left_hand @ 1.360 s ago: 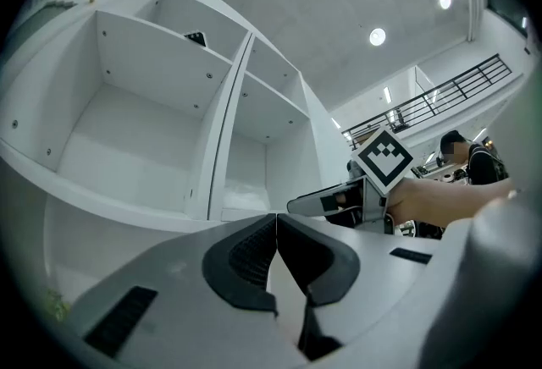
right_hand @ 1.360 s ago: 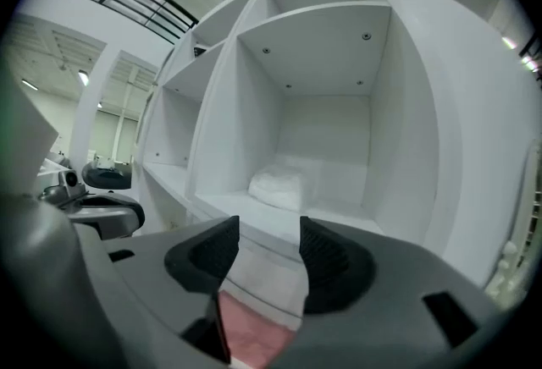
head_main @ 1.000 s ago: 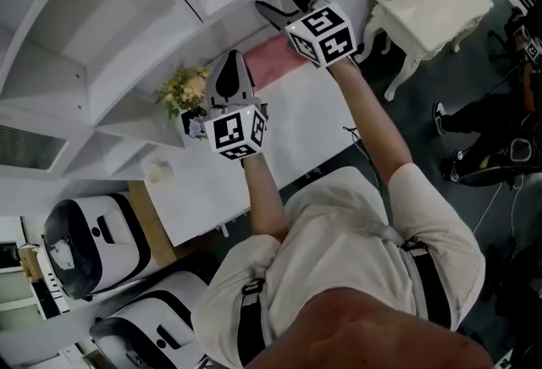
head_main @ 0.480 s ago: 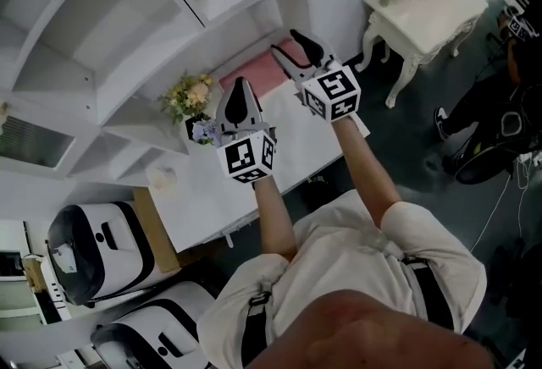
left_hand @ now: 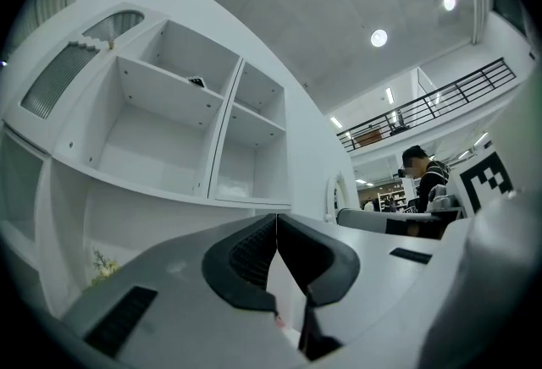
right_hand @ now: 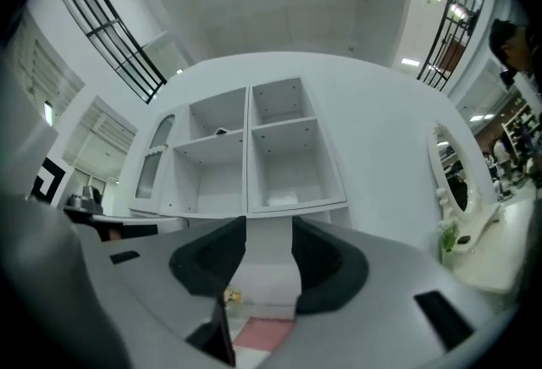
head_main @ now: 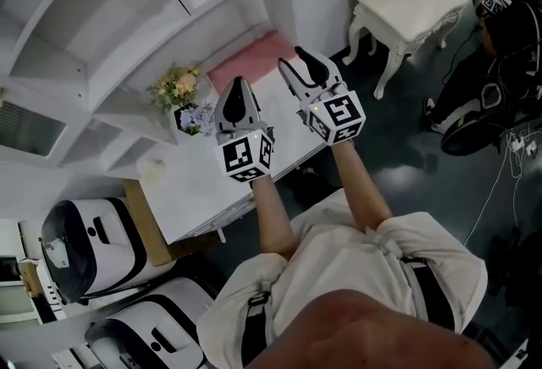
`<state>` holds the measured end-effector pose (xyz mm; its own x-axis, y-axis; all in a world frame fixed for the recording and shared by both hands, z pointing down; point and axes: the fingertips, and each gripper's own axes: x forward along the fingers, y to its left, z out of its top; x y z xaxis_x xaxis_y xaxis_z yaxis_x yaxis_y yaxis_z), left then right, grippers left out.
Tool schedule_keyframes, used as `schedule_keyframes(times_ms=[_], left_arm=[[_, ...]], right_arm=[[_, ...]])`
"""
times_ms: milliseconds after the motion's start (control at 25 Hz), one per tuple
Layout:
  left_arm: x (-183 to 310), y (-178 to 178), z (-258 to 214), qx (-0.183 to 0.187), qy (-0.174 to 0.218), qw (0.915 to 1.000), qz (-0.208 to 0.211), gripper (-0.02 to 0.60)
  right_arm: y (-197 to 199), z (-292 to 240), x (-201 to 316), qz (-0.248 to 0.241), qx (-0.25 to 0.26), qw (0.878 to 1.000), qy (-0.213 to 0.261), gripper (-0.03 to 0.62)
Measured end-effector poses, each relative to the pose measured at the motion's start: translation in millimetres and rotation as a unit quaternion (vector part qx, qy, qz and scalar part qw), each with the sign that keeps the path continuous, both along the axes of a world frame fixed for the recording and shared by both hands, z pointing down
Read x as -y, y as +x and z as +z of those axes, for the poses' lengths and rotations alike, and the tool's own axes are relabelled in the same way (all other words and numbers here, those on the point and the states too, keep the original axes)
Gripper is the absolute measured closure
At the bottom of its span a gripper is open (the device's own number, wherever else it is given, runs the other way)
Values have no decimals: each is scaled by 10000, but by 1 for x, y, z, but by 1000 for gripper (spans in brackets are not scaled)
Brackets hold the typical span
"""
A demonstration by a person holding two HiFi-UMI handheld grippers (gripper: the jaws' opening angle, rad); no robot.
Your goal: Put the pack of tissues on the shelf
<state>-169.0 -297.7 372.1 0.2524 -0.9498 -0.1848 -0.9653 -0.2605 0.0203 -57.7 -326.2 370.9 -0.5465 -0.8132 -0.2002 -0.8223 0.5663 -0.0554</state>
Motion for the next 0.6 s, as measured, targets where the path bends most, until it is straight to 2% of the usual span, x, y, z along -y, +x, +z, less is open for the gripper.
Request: schedule_keyframes(times_ms=[280,600], left_arm=[[-25,11,2,117,18,9999,-4,571],[-40,7,1,190,45,9998,-33,571]], right_arm=[[15,3,-29,-47,284,9995,90,447],[6,2,-49,-294,378,9988,108,517]])
